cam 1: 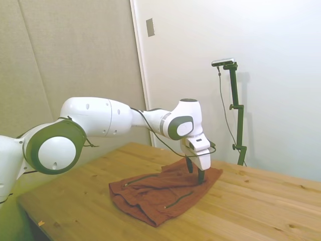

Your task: Unfold the shorts

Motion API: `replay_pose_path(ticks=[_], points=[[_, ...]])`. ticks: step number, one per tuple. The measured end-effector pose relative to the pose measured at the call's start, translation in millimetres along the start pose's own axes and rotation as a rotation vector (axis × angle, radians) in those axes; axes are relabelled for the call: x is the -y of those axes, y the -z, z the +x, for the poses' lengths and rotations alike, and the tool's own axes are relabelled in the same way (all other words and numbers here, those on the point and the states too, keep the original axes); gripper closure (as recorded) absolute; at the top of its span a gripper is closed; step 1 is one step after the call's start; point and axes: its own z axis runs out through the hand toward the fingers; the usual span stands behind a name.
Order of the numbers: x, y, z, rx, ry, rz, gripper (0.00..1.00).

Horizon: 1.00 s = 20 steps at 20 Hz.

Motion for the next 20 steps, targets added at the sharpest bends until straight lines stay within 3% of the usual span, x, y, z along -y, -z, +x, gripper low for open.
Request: replay_pose_path(ticks=[15,20], points=[[1.1,-10.8,1.0,-0.002,0.002,-0.01,1.0],[7.8,11.1,-5.3,-0.009,0.015,0.028,1.0]])
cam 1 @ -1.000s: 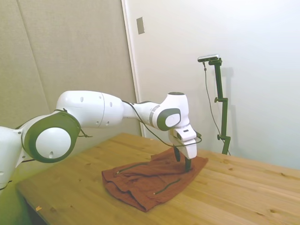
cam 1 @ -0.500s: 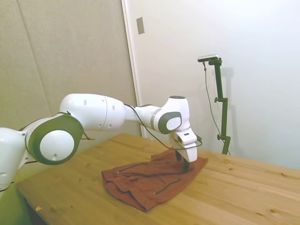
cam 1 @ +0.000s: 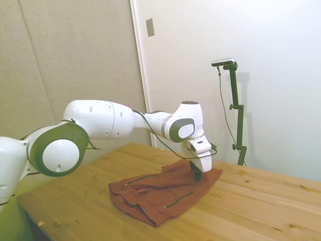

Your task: Unfold the shorts

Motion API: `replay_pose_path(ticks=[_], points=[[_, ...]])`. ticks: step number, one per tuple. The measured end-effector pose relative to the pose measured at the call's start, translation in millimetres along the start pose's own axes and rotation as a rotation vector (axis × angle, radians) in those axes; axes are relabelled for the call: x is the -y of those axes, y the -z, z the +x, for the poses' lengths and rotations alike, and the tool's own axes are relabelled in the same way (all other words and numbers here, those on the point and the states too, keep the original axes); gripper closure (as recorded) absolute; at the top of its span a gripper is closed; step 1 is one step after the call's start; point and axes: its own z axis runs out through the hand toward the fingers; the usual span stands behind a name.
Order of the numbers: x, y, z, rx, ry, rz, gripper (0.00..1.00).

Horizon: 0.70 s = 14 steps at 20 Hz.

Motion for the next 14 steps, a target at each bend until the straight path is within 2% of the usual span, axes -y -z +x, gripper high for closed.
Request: replay_pose_path(ticks=[6,14], points=[[21.1,44.8,-43.7,-0.007,0.072,0.062,1.0],[64.4,98.8,-124.1,-0.107,0.2,0.077,1.0]])
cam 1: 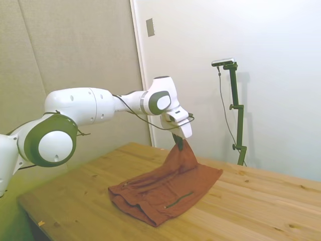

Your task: Unfold the shorts

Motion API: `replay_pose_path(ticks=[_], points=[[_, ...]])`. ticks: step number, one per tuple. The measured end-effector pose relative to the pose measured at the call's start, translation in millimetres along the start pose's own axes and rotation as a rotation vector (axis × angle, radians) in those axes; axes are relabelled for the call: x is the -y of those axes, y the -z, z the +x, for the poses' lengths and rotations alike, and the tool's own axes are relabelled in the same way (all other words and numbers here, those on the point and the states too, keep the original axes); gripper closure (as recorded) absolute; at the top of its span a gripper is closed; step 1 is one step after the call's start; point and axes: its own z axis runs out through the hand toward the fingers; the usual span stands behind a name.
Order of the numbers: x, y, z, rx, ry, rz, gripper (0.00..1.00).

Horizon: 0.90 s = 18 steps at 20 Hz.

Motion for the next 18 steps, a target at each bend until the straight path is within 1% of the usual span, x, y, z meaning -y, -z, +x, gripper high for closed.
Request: replay_pose_path(ticks=[2,4,7,8,11,13,15,18], points=[[13.5,6.2,-19.1,0.02,0.03,-0.005,1.0],[24.2,6.0,-34.5,0.027,0.06,-0.014,1.0],[38.5,-11.1,-49.0,0.021,0.097,-0.007,1.0],[42.6,-20.3,-54.0,0.028,0.104,-0.004,0.0],[51.7,-46.2,-71.5,0.085,0.135,0.012,0.0],[57.1,-55.4,-85.2,0.139,0.163,0.034,0.0],[62.1,-53.8,-95.8,0.173,0.194,0.061,0.0],[66.7,-41.8,-103.7,0.196,0.214,0.095,0.0]])
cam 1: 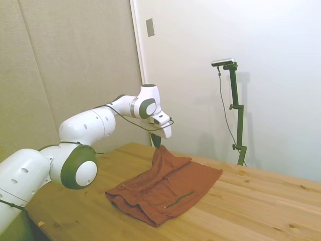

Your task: Unfold the shorts

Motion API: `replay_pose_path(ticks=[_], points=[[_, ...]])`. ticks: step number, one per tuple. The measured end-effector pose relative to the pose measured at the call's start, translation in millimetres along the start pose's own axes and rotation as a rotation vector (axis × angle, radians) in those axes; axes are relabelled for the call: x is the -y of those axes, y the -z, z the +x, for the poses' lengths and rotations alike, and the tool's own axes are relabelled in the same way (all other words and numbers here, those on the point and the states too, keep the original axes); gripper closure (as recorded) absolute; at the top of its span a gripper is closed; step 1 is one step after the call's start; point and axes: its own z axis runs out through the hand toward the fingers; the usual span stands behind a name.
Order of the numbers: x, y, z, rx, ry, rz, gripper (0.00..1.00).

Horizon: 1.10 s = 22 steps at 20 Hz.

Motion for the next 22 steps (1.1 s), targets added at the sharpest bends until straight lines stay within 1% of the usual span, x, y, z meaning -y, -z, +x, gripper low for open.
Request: replay_pose_path(ticks=[2,3,5,7,9,12,16,22], points=[[0.9,3.7,-0.5,-0.003,0.003,0.005,0.0],[-0.7,5.1,1.3,-0.012,0.002,-0.005,0.0],[-10.5,12.2,8.1,-0.041,-0.011,-0.07,0.0],[-19.8,24.7,11.7,-0.039,-0.018,-0.119,0.0],[-25.1,37.7,9.8,-0.021,0.005,-0.15,0.0],[-28.6,54.5,3.4,-0.001,0.059,-0.175,0.0],[-34.1,68.3,-4.9,0.027,0.103,-0.19,0.0],[-49.1,103.6,-18.7,0.015,0.112,-0.181,0.0]])
